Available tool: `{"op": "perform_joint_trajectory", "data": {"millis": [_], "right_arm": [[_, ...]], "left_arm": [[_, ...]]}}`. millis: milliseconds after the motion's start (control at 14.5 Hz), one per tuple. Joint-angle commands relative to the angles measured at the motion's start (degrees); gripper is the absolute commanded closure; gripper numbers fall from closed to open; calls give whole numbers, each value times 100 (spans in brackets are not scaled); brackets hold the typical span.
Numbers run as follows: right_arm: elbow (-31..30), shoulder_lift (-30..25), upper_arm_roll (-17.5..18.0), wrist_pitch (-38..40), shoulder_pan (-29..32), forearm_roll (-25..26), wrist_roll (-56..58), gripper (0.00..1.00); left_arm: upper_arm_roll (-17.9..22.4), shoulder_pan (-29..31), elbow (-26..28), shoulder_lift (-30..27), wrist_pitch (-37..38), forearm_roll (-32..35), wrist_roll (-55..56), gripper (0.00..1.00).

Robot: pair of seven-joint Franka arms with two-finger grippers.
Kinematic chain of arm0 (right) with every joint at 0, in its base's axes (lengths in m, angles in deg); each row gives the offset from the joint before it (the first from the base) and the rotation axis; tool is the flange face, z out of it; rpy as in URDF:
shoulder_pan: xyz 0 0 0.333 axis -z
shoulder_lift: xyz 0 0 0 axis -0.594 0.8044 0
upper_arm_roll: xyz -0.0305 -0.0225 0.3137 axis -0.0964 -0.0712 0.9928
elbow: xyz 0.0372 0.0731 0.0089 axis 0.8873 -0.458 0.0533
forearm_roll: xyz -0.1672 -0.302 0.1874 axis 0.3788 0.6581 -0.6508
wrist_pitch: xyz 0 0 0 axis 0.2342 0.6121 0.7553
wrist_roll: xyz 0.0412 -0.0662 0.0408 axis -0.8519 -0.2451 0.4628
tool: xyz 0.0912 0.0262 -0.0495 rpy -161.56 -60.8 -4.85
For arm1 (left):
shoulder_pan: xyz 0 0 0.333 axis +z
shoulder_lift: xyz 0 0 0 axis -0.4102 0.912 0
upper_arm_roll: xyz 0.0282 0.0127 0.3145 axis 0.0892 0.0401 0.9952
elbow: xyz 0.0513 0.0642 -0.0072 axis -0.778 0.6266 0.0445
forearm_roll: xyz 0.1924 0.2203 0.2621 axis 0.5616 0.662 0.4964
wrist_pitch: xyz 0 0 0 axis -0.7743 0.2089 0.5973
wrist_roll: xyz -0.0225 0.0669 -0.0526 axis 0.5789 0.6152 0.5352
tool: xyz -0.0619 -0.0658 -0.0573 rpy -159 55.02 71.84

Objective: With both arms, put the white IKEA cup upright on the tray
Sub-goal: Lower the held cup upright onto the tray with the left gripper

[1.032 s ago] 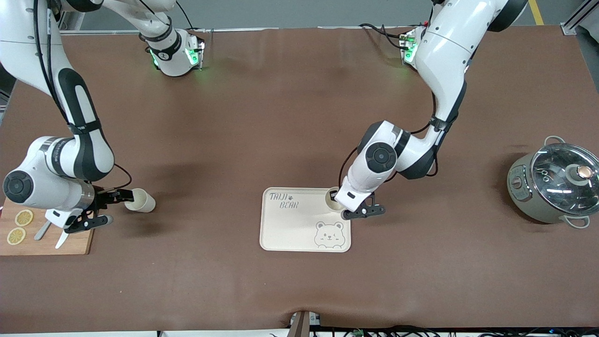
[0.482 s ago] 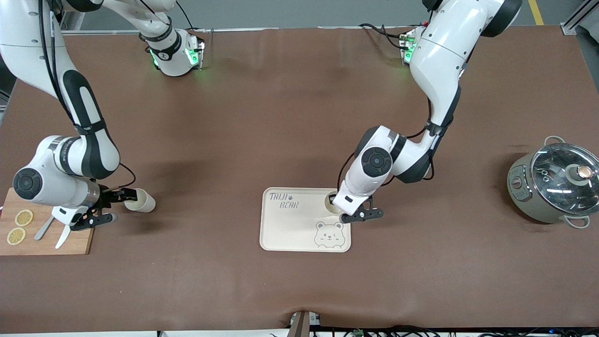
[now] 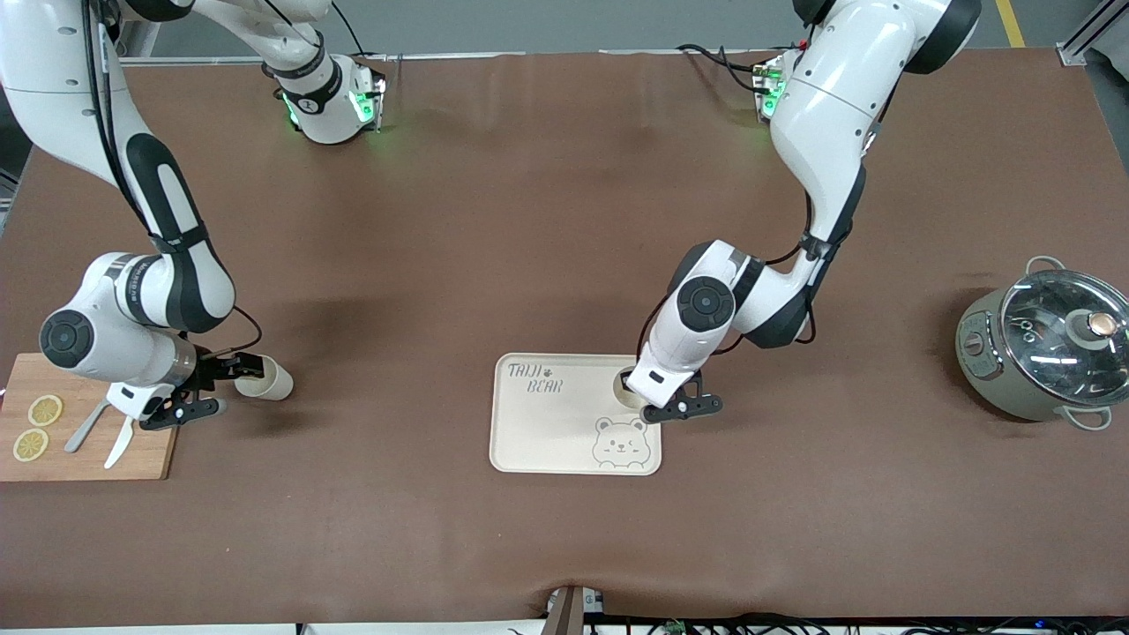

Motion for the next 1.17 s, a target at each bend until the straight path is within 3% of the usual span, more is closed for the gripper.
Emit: {"op": "perform_joint_trajectory", "data": {"millis": [0, 206, 275, 344, 482, 688, 964, 1101], "right_arm": [[-339, -245, 25, -166, 6, -10, 88, 0], [-365, -271, 16, -184, 6, -10, 88, 0], [-365, -271, 16, -184, 6, -10, 88, 0], [-374, -271, 25, -184, 6, -10, 88, 0], [-365, -271, 25, -175, 6, -10, 88, 0], [-365, -280, 25, -166, -3, -10, 88, 19], [-365, -280, 25, -149, -20, -10, 88, 53], [-356, -289, 25, -140, -38, -10, 88, 65]], "left_arm": [[75, -85, -154, 109, -79, 155, 173, 100], [67, -85, -145, 101, -79, 155, 199, 100], [67, -85, -145, 101, -79, 155, 225, 67], [75, -93, -145, 127, -79, 190, 191, 1], [67, -146, -145, 136, -79, 366, 426, 0], [75, -164, -154, 127, -79, 393, 779, 0], [75, -155, -145, 57, -18, 410, 779, 0], [75, -129, -119, 22, 9, 419, 771, 0]]}}
